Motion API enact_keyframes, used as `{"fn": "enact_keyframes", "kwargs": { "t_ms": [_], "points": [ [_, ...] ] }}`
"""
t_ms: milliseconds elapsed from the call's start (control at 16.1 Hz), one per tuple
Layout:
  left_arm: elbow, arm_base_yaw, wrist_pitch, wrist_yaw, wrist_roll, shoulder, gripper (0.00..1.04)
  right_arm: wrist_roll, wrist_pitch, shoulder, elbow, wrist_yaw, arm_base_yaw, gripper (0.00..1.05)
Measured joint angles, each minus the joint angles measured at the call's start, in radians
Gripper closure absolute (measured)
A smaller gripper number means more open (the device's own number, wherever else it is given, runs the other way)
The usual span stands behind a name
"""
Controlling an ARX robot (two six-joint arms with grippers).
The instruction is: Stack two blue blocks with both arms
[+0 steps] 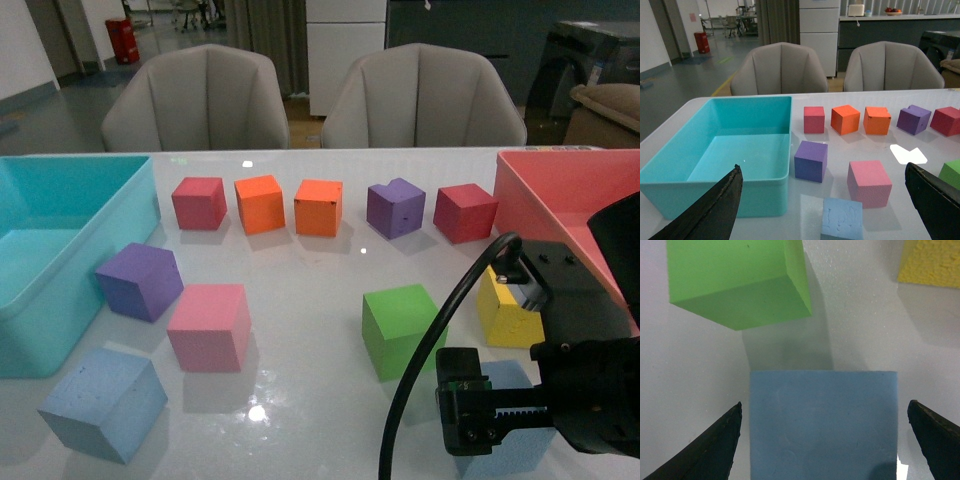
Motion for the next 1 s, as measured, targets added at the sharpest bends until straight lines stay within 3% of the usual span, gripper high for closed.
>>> {"fn": "enact_keyframes", "kwargs": {
  "t_ms": [62, 125, 187, 249, 623, 997],
  "points": [
    [0.000, 0.000, 0.000, 0.000, 0.000, 0.000, 0.07, 0.001, 0.018, 0.029, -0.008, -0.001, 0.001, 0.06],
    [0.000, 0.000, 0.000, 0.000, 0.000, 0.000, 0.07, 0.003, 0.024, 0.027, -0.023, 0.003, 0.001, 0.36],
    [0.000, 0.000, 0.000, 0.000, 0.000, 0.000, 0.07, 0.003, 0.004, 0.004, -0.033, 0.005, -0.002, 0.51],
    [0.000, 0.000, 0.000, 0.000, 0.000, 0.000, 0.07, 0.003, -0.018, -0.024, -0.039, 0.005, -0.009, 0.56],
    [0.000, 0.000, 0.000, 0.000, 0.000, 0.000, 0.07, 0.003, -0.092, -0.172, 0.087, 0.040, -0.014, 0.62],
    [0.000, 0.000, 0.000, 0.000, 0.000, 0.000, 0.07, -0.009, -0.198, 0.137, 0.532, 0.048, 0.007, 0.62]
  ]
}}
